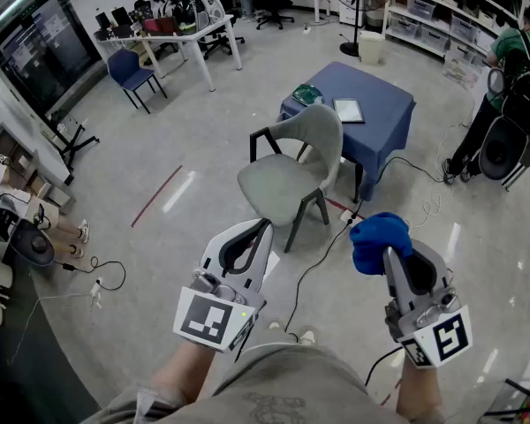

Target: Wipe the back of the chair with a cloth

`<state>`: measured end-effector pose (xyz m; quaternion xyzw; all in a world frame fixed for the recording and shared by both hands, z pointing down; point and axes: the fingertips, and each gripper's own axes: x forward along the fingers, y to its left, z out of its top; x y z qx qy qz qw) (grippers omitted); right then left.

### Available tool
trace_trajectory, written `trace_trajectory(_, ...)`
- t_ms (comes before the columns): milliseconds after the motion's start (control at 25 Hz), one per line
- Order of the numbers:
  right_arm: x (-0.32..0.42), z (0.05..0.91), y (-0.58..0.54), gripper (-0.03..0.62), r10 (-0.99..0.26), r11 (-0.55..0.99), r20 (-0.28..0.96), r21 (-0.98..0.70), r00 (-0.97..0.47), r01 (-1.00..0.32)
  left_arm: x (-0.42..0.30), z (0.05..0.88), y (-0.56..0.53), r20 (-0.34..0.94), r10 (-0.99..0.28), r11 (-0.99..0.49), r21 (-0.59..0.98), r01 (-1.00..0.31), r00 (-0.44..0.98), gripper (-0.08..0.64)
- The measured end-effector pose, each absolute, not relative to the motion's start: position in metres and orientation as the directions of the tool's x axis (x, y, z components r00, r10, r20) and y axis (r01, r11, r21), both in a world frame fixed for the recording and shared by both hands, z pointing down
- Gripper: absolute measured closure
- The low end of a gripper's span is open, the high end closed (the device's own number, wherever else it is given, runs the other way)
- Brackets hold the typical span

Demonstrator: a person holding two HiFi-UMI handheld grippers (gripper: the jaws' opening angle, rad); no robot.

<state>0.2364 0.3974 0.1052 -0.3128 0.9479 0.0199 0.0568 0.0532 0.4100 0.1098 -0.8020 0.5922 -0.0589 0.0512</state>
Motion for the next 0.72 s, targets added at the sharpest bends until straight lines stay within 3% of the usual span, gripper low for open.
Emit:
trace_trajectory(320, 0.245, 0.104, 0.394, 0.534, -0.587, 0.809, -0.174, -0.079, -0.791, -0.583, 0.052, 0.111, 0.407, 0.037, -0.96, -0.28, -0.15, -0.948, 0.278, 0.541)
trace_trajectory(720, 0.261, 0.116, 0.394, 0.534, -0.582, 0.813, -0.148, -0.097, -0.8, -0.573, 0.071, 0.115, 0.407, 0.046, -0.959, -0.282, -0.146, -0.948, 0.278, 0.541)
